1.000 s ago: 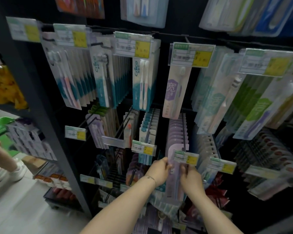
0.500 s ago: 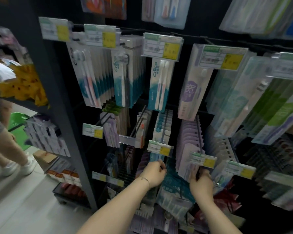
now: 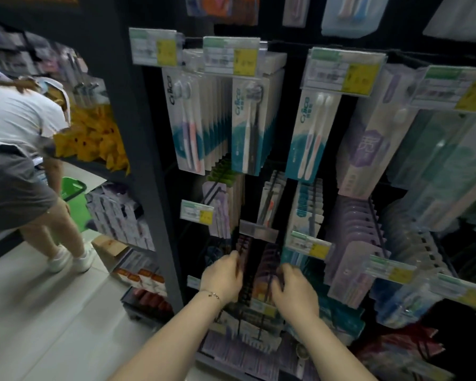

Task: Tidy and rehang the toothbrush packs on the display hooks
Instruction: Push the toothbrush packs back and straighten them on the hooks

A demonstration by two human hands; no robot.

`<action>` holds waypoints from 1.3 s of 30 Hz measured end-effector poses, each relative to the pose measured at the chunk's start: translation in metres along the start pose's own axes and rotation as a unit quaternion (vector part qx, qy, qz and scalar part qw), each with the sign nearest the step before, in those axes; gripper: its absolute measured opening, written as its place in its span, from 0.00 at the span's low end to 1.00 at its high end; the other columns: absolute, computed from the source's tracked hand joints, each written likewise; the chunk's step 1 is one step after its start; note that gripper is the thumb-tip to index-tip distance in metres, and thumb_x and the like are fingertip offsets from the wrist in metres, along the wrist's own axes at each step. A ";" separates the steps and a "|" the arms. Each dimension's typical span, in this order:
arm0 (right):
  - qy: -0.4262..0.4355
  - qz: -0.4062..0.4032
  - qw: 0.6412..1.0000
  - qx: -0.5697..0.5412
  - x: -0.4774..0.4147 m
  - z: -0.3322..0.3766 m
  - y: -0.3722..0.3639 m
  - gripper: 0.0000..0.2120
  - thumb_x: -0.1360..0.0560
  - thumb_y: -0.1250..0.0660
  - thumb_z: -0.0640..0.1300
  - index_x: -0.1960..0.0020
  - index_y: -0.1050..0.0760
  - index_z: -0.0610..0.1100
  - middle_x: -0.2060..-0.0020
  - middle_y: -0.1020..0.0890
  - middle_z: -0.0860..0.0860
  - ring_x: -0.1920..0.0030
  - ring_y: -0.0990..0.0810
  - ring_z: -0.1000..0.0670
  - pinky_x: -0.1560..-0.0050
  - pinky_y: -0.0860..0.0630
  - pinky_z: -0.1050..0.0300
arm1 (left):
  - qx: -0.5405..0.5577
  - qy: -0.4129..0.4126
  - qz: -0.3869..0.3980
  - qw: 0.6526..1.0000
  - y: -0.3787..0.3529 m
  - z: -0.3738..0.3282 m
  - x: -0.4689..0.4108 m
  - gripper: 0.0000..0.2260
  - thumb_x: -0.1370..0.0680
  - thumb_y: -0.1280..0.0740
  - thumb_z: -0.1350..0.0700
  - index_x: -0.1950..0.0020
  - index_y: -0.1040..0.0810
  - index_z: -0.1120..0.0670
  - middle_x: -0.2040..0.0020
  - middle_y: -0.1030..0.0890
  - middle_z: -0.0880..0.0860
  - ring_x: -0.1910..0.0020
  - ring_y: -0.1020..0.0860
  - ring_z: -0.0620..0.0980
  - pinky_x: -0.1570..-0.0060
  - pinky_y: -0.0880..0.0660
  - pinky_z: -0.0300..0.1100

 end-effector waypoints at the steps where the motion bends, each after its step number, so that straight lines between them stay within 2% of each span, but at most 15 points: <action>1: 0.012 0.002 1.000 -0.006 -0.003 0.008 -0.003 0.11 0.21 0.41 0.52 0.41 0.28 0.50 0.47 0.24 0.51 0.51 0.22 0.49 0.60 0.24 0.53 | -0.009 0.007 -0.003 1.000 0.002 0.008 0.001 0.07 0.19 0.40 0.51 0.43 0.29 0.52 0.49 0.21 0.52 0.54 0.20 0.55 0.56 0.20 0.52; 6: 0.043 0.038 0.998 -0.035 -0.030 0.036 -0.020 0.14 0.20 0.43 0.52 0.37 0.30 0.50 0.43 0.25 0.52 0.51 0.21 0.49 0.58 0.22 0.53 | 0.012 0.057 -0.015 0.998 0.017 0.036 -0.002 0.07 0.19 0.39 0.51 0.43 0.29 0.51 0.48 0.21 0.52 0.51 0.20 0.55 0.54 0.20 0.52; 9: 0.046 0.064 0.994 -0.082 -0.050 0.052 -0.032 0.12 0.19 0.43 0.51 0.38 0.31 0.48 0.41 0.25 0.50 0.47 0.22 0.49 0.51 0.22 0.52 | 0.031 0.071 -0.027 0.997 0.025 0.051 -0.011 0.08 0.19 0.39 0.52 0.42 0.28 0.51 0.49 0.21 0.52 0.52 0.20 0.55 0.55 0.20 0.51; 13: 0.029 0.088 0.989 -0.115 -0.071 0.069 -0.044 0.19 0.17 0.45 0.52 0.29 0.33 0.46 0.33 0.27 0.50 0.35 0.27 0.48 0.38 0.27 0.56 | 0.063 0.095 -0.031 0.993 0.032 0.065 -0.032 0.10 0.19 0.38 0.53 0.39 0.28 0.52 0.49 0.21 0.52 0.53 0.20 0.55 0.56 0.21 0.50; 19: -0.004 0.040 0.982 -0.186 -0.122 0.102 -0.057 0.16 0.18 0.42 0.46 0.31 0.35 0.47 0.37 0.27 0.48 0.39 0.25 0.47 0.38 0.26 0.51 | 0.124 0.124 -0.003 0.984 0.031 0.086 -0.078 0.05 0.17 0.40 0.53 0.45 0.26 0.53 0.50 0.22 0.53 0.46 0.22 0.55 0.48 0.27 0.40; 21: -0.002 0.016 0.972 -0.235 -0.135 0.110 -0.064 0.14 0.18 0.41 0.44 0.33 0.32 0.47 0.40 0.25 0.48 0.42 0.23 0.46 0.41 0.25 0.50 | 0.187 0.153 0.025 0.970 0.034 0.091 -0.093 0.11 0.16 0.40 0.53 0.37 0.25 0.54 0.45 0.21 0.55 0.43 0.22 0.55 0.47 0.28 0.37; 23: -0.013 0.014 0.965 -0.262 -0.147 0.117 -0.069 0.13 0.18 0.41 0.46 0.35 0.30 0.47 0.43 0.23 0.48 0.45 0.22 0.47 0.45 0.24 0.52 | 0.333 0.185 0.015 0.924 0.049 0.086 -0.100 0.18 0.14 0.44 0.55 0.24 0.32 0.59 0.46 0.22 0.57 0.47 0.23 0.56 0.55 0.23 0.37; 25: -0.038 0.013 0.959 -0.281 -0.157 0.120 -0.072 0.12 0.18 0.40 0.48 0.36 0.28 0.46 0.45 0.22 0.48 0.46 0.21 0.47 0.50 0.27 0.56 | 0.456 0.163 0.041 0.874 0.057 0.080 -0.105 0.19 0.13 0.46 0.58 0.23 0.35 0.62 0.47 0.22 0.57 0.48 0.23 0.56 0.49 0.23 0.43; 28: -0.050 -0.009 0.945 -0.324 -0.165 0.121 -0.074 0.09 0.18 0.40 0.50 0.42 0.27 0.47 0.48 0.21 0.48 0.48 0.21 0.48 0.54 0.30 0.58 | 0.643 0.167 -0.001 0.748 0.068 0.070 -0.127 0.23 0.23 0.26 0.55 0.31 0.27 0.59 0.48 0.19 0.55 0.50 0.17 0.49 0.49 0.21 0.41; 30: -0.054 -0.023 0.935 -0.350 -0.168 0.120 -0.075 0.03 0.18 0.40 0.47 0.46 0.30 0.51 0.51 0.20 0.48 0.50 0.20 0.47 0.55 0.29 0.57 | 0.674 0.163 -0.017 0.720 0.067 0.075 -0.141 0.37 0.34 0.19 0.42 0.32 0.25 0.58 0.43 0.18 0.58 0.42 0.18 0.52 0.37 0.23 0.49; 33: -0.051 -0.023 0.931 -0.360 -0.175 0.119 -0.084 0.05 0.19 0.40 0.51 0.48 0.26 0.52 0.52 0.19 0.48 0.52 0.20 0.48 0.55 0.25 0.54 | 0.667 0.156 -0.006 0.729 0.062 0.085 -0.149 0.42 0.34 0.22 0.37 0.27 0.28 0.57 0.35 0.21 0.59 0.32 0.25 0.58 0.27 0.32 0.55; 35: -0.058 -0.025 0.924 -0.377 -0.178 0.118 -0.087 0.10 0.19 0.40 0.54 0.45 0.24 0.51 0.51 0.19 0.49 0.51 0.19 0.49 0.51 0.22 0.52 | 0.582 0.164 -0.008 0.797 0.062 0.086 -0.148 0.46 0.39 0.29 0.31 0.26 0.29 0.54 0.32 0.22 0.57 0.32 0.24 0.57 0.29 0.30 0.56; 37: -0.069 -0.023 0.915 -0.396 -0.180 0.119 -0.089 0.08 0.19 0.39 0.53 0.46 0.23 0.53 0.54 0.18 0.52 0.52 0.18 0.50 0.52 0.22 0.52 | 0.514 0.148 0.000 0.845 0.063 0.088 -0.150 0.41 0.35 0.37 0.31 0.27 0.30 0.51 0.32 0.22 0.55 0.33 0.23 0.55 0.31 0.28 0.57; 38: -0.074 -0.016 0.911 -0.404 -0.179 0.120 -0.090 0.05 0.19 0.38 0.52 0.49 0.24 0.56 0.56 0.18 0.53 0.54 0.18 0.50 0.54 0.23 0.53 | 0.522 0.145 -0.003 0.841 0.068 0.087 -0.149 0.35 0.31 0.38 0.33 0.28 0.29 0.50 0.32 0.22 0.56 0.33 0.23 0.55 0.31 0.28 0.58; 39: -0.076 -0.015 0.908 -0.411 -0.177 0.121 -0.091 0.05 0.19 0.38 0.50 0.52 0.25 0.59 0.57 0.18 0.54 0.55 0.18 0.50 0.54 0.22 0.52 | 0.572 0.168 -0.003 0.803 0.067 0.091 -0.151 0.28 0.25 0.38 0.36 0.30 0.27 0.51 0.32 0.22 0.57 0.34 0.23 0.56 0.30 0.29 0.57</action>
Point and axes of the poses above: each hand's wrist, its own x-axis away from the middle knuckle, its own y-axis out of the back of the hand, z = x × y, the point moved 1 cm from there along -x, towards the middle knuckle
